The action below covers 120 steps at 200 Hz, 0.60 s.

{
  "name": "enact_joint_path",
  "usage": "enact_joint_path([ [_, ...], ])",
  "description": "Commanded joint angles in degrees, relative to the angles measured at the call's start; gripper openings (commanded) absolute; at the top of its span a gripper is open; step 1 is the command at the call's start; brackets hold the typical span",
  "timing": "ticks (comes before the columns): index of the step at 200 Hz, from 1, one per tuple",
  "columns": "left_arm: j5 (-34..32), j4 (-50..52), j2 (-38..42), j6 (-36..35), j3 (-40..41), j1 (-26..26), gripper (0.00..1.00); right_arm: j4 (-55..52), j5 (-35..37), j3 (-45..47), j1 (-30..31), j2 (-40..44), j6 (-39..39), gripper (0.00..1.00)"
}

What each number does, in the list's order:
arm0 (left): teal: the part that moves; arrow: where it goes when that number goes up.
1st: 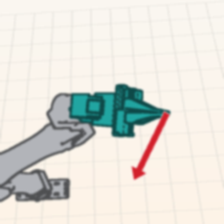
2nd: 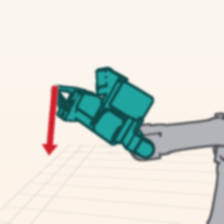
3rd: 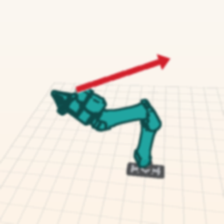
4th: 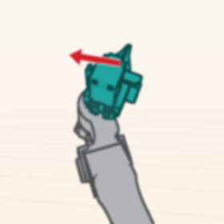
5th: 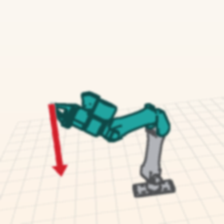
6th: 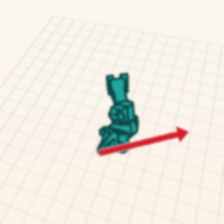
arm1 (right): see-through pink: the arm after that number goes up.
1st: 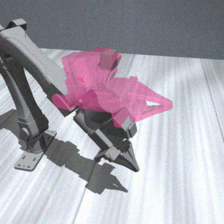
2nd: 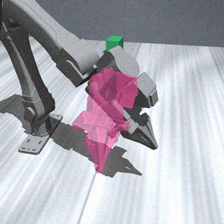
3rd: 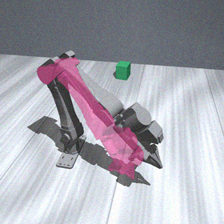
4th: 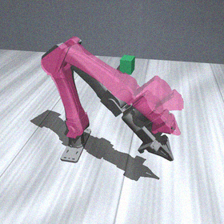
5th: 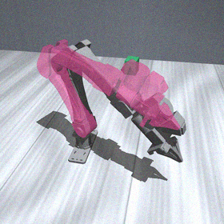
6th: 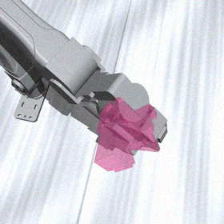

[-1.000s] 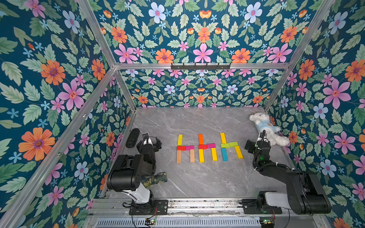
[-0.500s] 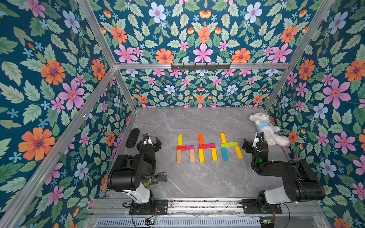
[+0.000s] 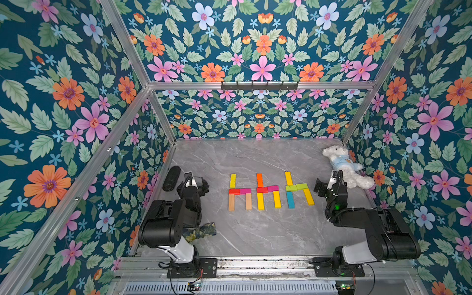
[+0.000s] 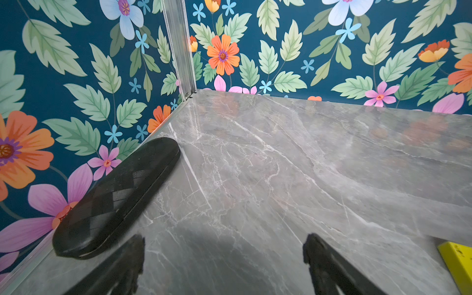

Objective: Assemble the letter h with building blocks
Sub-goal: Reset both arms

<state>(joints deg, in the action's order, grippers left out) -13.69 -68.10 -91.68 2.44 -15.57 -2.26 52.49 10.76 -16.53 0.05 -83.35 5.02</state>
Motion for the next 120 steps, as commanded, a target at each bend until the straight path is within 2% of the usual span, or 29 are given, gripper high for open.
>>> enact_joint_path([
  [1,-0.13,-3.01,0.01,-0.24,-0.16,0.03,1.00,2.49,0.82,-0.08,0.03,0.03,-0.09,0.99],
  [120,-0.94,-2.37,-0.25,-0.86,-0.60,-0.58,1.00,2.44,0.79,-0.04,0.06,0.03,-0.14,0.99],
])
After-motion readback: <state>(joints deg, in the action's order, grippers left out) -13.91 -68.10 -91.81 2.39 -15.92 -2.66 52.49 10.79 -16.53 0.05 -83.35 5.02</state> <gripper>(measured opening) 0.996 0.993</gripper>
